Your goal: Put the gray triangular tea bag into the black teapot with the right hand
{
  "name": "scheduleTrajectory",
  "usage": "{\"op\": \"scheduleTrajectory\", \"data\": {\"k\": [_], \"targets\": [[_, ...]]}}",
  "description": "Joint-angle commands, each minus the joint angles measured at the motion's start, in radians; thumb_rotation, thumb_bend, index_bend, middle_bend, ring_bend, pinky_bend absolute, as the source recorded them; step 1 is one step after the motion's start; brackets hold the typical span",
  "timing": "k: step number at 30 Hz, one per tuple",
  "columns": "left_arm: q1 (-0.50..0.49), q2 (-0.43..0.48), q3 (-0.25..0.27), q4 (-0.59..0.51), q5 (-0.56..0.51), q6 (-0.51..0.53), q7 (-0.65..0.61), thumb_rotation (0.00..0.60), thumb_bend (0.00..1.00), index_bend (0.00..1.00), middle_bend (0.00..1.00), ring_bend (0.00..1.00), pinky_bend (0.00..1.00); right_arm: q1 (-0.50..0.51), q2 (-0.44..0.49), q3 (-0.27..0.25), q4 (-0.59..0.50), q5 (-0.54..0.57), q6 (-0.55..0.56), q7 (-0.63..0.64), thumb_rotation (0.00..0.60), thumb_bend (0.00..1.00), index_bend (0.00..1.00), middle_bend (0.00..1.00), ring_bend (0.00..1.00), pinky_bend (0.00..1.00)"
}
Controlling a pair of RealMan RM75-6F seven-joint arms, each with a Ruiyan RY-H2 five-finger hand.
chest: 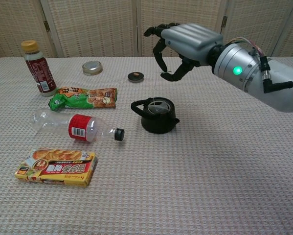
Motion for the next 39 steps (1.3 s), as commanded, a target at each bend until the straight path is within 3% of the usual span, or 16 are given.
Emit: {"op": "scheduleTrajectory", "data": {"k": [1, 7, 15, 17, 20, 22, 24, 27, 32, 36, 39], "targets": [[-0.003, -0.002, 0.000, -0.002, -0.001, -0.004, 0.006, 0.600, 0.13, 0.00, 0.00, 0.00, 0.07, -0.015, -0.018, -0.001, 0.085, 0.038, -0.034, 0.051, 0.600, 0.28, 0.67, 0.07, 0.00, 0.00], [-0.011, -0.009, -0.003, -0.005, -0.014, -0.021, 0.028, 0.600, 0.13, 0.00, 0.00, 0.00, 0.07, -0.007, -0.060, 0.005, 0.229, 0.058, -0.088, 0.156, 0.600, 0.28, 0.67, 0.07, 0.00, 0.00], [-0.021, -0.014, -0.007, -0.007, -0.032, -0.044, 0.042, 0.600, 0.13, 0.00, 0.00, 0.00, 0.07, -0.020, -0.113, -0.040, 0.348, 0.019, -0.117, 0.273, 0.600, 0.26, 0.66, 0.06, 0.00, 0.00], [-0.020, -0.014, -0.007, -0.007, -0.033, -0.042, 0.043, 0.600, 0.13, 0.00, 0.00, 0.00, 0.07, -0.028, -0.116, -0.048, 0.362, 0.017, -0.120, 0.278, 0.600, 0.24, 0.61, 0.05, 0.00, 0.00], [-0.019, -0.013, -0.006, -0.005, -0.033, -0.042, 0.040, 0.600, 0.13, 0.00, 0.00, 0.00, 0.07, -0.046, -0.087, -0.059, 0.341, 0.046, -0.173, 0.233, 0.600, 0.22, 0.37, 0.01, 0.00, 0.00], [-0.018, -0.013, -0.006, -0.004, -0.031, -0.040, 0.036, 0.600, 0.13, 0.00, 0.00, 0.00, 0.07, -0.056, -0.045, -0.057, 0.293, 0.096, -0.232, 0.161, 0.600, 0.21, 0.11, 0.00, 0.00, 0.00], [-0.016, -0.013, -0.006, -0.004, -0.029, -0.034, 0.033, 0.600, 0.13, 0.00, 0.00, 0.00, 0.07, -0.069, 0.015, -0.050, 0.219, 0.169, -0.275, 0.043, 0.600, 0.21, 0.01, 0.00, 0.00, 0.00], [-0.014, -0.011, -0.004, -0.004, -0.021, -0.028, 0.026, 0.600, 0.13, 0.00, 0.00, 0.00, 0.07, -0.094, 0.111, -0.026, 0.067, 0.276, -0.259, -0.103, 0.600, 0.21, 0.00, 0.00, 0.00, 0.00], [-0.013, -0.013, -0.001, -0.009, -0.007, -0.020, 0.032, 0.600, 0.13, 0.00, 0.00, 0.00, 0.07, -0.115, 0.303, 0.013, -0.264, 0.305, -0.238, -0.110, 0.600, 0.22, 0.00, 0.00, 0.00, 0.00], [-0.012, -0.019, -0.002, -0.003, 0.020, 0.008, 0.032, 0.600, 0.13, 0.00, 0.00, 0.00, 0.07, -0.076, 0.469, -0.007, -0.490, 0.361, -0.280, -0.255, 0.600, 0.46, 0.00, 0.00, 0.01, 0.02], [-0.007, -0.025, -0.003, 0.008, 0.030, 0.027, 0.026, 0.600, 0.13, 0.00, 0.00, 0.00, 0.07, -0.022, 0.560, -0.031, -0.622, 0.478, -0.287, -0.395, 0.600, 0.55, 0.00, 0.00, 0.17, 0.21]]}}
